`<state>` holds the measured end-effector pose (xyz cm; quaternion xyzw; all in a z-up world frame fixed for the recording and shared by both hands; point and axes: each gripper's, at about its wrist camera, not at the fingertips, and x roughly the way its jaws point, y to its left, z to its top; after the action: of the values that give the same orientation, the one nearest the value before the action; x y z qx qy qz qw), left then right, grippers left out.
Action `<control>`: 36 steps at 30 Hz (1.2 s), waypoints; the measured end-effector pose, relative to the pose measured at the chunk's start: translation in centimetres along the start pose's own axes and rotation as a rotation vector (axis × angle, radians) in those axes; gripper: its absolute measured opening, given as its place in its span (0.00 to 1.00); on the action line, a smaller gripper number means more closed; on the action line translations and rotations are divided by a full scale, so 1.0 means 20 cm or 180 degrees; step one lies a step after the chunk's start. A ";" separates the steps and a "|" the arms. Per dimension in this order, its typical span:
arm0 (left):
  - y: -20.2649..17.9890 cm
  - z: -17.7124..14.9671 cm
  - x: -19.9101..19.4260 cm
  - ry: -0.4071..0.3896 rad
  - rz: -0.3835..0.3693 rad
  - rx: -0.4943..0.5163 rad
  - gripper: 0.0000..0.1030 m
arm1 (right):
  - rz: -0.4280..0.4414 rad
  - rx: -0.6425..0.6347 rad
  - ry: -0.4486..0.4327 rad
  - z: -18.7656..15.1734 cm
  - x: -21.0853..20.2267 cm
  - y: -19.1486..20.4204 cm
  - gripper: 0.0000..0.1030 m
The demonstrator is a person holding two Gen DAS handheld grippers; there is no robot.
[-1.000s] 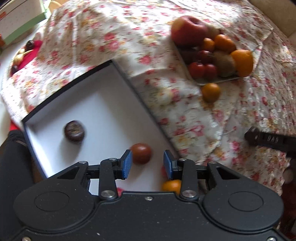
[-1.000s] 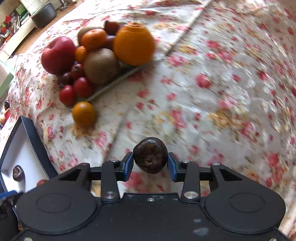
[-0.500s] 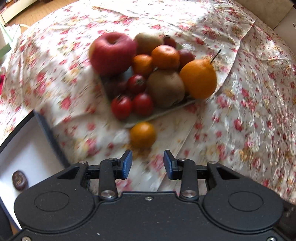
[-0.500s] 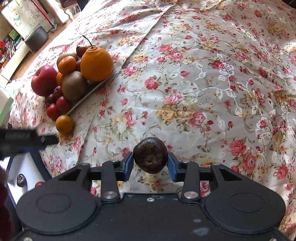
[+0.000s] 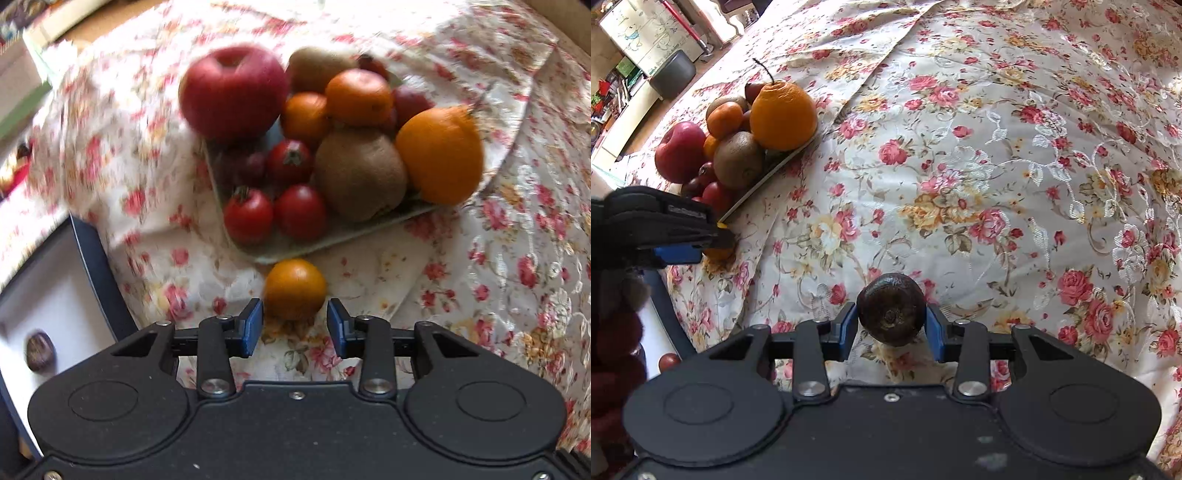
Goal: Organize fruits
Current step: 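Grasp a small tangerine with the left gripper while the right gripper carries the dark fruit toward the box, then lower the tangerine into the box and open the left gripper while the right gripper releases the dark fruit there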
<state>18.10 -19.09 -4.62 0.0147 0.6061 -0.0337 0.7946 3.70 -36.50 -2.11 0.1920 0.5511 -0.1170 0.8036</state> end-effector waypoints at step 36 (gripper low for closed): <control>0.90 -0.41 -0.37 0.0317 -0.0106 -0.0456 0.44 | 0.0396 -0.0687 0.0139 -0.19 -0.14 0.51 0.39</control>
<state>9.49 -0.26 -0.02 -0.0506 0.6458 -0.0027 0.7618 3.61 -25.69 1.03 0.1407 0.5649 -0.0028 0.8131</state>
